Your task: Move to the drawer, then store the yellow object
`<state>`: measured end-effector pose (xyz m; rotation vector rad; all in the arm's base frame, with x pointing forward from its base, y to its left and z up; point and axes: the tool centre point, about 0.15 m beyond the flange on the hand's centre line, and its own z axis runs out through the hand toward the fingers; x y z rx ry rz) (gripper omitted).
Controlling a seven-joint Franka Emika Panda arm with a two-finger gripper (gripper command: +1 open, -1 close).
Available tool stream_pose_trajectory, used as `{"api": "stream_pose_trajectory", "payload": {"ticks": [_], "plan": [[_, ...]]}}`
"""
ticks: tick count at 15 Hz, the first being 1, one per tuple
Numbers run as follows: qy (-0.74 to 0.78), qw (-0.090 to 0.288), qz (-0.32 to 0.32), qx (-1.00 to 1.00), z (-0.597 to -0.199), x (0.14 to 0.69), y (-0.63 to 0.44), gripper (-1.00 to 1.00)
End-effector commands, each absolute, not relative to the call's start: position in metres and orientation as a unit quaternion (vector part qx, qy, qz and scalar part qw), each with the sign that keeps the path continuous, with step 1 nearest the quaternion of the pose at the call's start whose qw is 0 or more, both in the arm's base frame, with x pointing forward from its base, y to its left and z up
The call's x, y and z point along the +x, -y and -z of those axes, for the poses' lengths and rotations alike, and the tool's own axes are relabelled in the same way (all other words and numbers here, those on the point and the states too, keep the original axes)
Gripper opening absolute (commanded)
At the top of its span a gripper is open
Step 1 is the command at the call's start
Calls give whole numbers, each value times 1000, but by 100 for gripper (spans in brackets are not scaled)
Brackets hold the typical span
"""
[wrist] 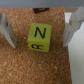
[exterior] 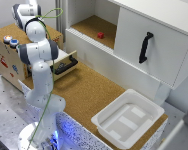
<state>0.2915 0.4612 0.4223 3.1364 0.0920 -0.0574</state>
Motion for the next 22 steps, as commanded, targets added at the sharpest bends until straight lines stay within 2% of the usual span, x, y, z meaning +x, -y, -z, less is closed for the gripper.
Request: {"api": "stream_pose_trajectory", "payload": {"ticks": [1,7,10,15,17,22], "plan": [[-35,-53,3,998,-411,286,-442,-100],[-27,-39,-6,999,-429,286,-433,-100],[12,-47,-17,999,-451,287,-408,-100],[48,-15,-37,998,-492,283,-361,-100],[51,-8,-43,998,-493,280,-340,-100],[58,-40,-38,997,-474,277,-260,-100]]}}
